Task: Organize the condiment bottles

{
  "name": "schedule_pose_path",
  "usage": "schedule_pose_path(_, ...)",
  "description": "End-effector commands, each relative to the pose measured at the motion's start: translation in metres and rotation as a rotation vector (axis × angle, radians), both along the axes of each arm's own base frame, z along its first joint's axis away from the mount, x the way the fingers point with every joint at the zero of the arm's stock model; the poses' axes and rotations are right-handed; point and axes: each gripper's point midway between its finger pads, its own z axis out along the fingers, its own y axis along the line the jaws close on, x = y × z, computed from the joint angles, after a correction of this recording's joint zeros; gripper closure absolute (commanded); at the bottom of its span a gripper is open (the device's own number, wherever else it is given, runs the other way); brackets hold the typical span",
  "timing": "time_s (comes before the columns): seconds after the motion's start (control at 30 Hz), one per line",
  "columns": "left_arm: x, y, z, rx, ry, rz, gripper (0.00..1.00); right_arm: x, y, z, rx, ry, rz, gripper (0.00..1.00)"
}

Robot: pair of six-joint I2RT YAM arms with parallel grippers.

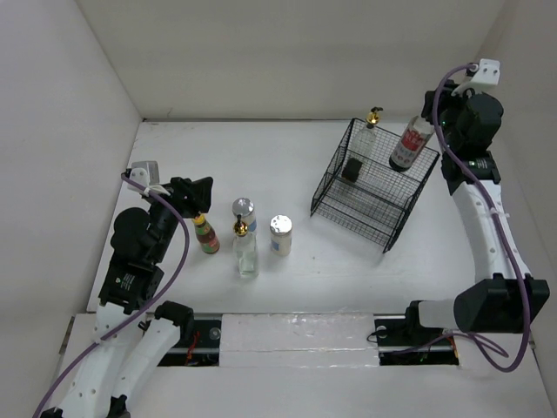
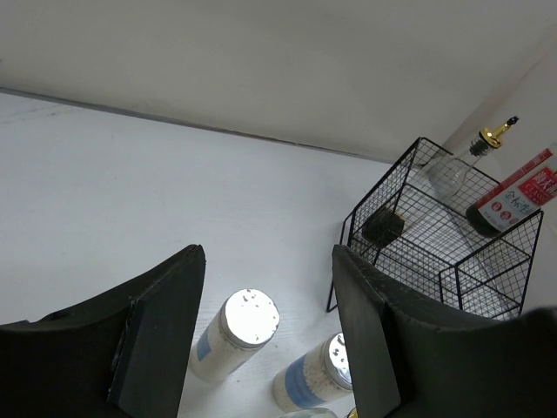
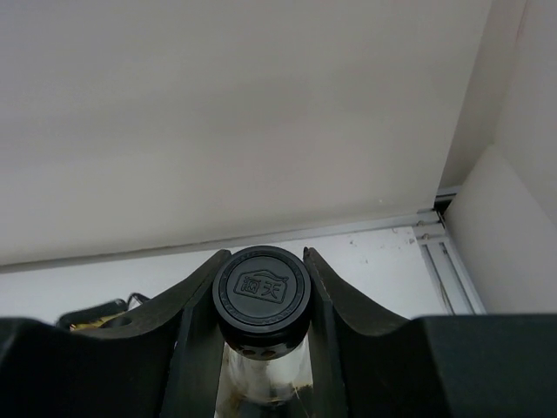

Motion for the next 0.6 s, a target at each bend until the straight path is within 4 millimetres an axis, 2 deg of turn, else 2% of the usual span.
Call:
schedule_pose_path(0.0,0.003,0.000,0.006,-0.012,-0.030,0.001,0.44,-0.021,-0.007,0.059,0.004,-0.229,-0.039,0.82)
schedule_pose_path(0.03,0.003,0.000,0.006,-0.012,-0.030,0.001,0.44,-0.018,-0.009,0.045,0.007,-0.208,-0.050,0.82)
schedule_pose_path(0.1,0.003,0.000,0.006,-0.012,-0.030,0.001,0.44,-0.021,-0.009,0.039,0.019,-0.204,-0.048,0.82)
schedule_pose_path(0.13,0.005,-0.001,0.004,-0.009,-0.021,0.001,0.44,-0.018,-0.009,0.024,0.019,-0.180,-0.048,0.82)
schedule_pose_path(0.23,0.005,-0.001,0.004,-0.009,-0.021,0.001,0.44,-0.018,-0.003,0.010,0.038,-0.159,-0.018,0.82)
schedule_pose_path(0.37,0.004,-0.003,0.004,-0.009,-0.021,-0.008,0.44,-0.011,0.004,-0.027,0.050,-0.093,0.005,0.82)
schedule_pose_path(0.43,0.004,-0.003,0.004,-0.009,-0.021,-0.008,0.44,-0.007,0.003,-0.039,0.052,-0.067,-0.004,0.81)
schedule_pose_path(0.57,0.004,-0.003,0.004,-0.018,-0.018,-0.008,0.44,-0.007,0.009,-0.049,0.054,-0.047,0.001,0.78)
